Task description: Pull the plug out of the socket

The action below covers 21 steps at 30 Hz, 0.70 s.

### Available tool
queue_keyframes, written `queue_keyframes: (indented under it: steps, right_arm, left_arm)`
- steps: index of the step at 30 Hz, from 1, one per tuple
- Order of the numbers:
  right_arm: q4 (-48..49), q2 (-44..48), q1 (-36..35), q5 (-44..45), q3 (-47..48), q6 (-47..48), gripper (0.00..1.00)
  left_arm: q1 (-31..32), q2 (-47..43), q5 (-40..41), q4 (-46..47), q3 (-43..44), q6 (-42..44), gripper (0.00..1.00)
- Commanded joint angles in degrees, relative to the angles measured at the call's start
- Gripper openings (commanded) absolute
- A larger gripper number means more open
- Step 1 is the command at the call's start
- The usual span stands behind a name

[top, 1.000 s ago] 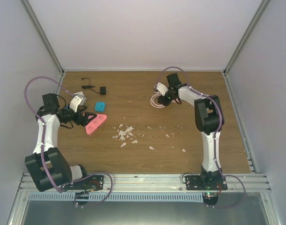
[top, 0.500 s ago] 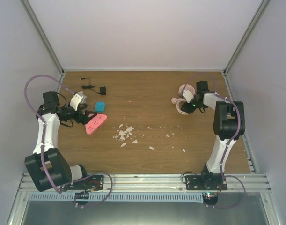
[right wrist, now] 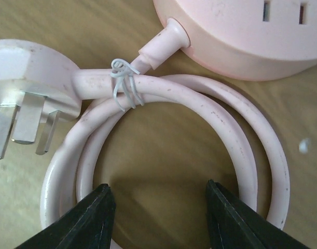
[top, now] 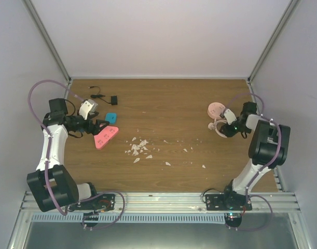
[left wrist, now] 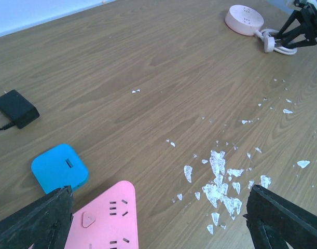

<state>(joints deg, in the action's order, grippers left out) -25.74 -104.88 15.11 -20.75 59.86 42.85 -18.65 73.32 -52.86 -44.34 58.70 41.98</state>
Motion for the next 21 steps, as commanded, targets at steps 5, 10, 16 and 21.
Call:
queue_keyframes:
  steps: [5,10,16,21]
  right_arm:
    - [-9.52,6.1,4.49,-0.83,-3.03,4.74,0.55]
    - [-16.67,7.84,4.55,-7.83,4.37,3.21,0.62]
    - [-23.73,9.33,4.0,-12.93,15.19,1.28,0.77]
    - [-26.84,11.68,2.16,-16.54,22.61,-1.27,0.88]
  left_arm:
    - [1.67,0.69,1.01,2.62,2.31,-0.95,0.93]
    - [1.87,1.04,2.59,2.44,6.64,-1.1,0.98]
    - [2.24,3.41,2.75,0.88,15.58,-3.53,0.99]
    - [4.25,6.13,4.5,1.63,23.02,-8.3,0.99]
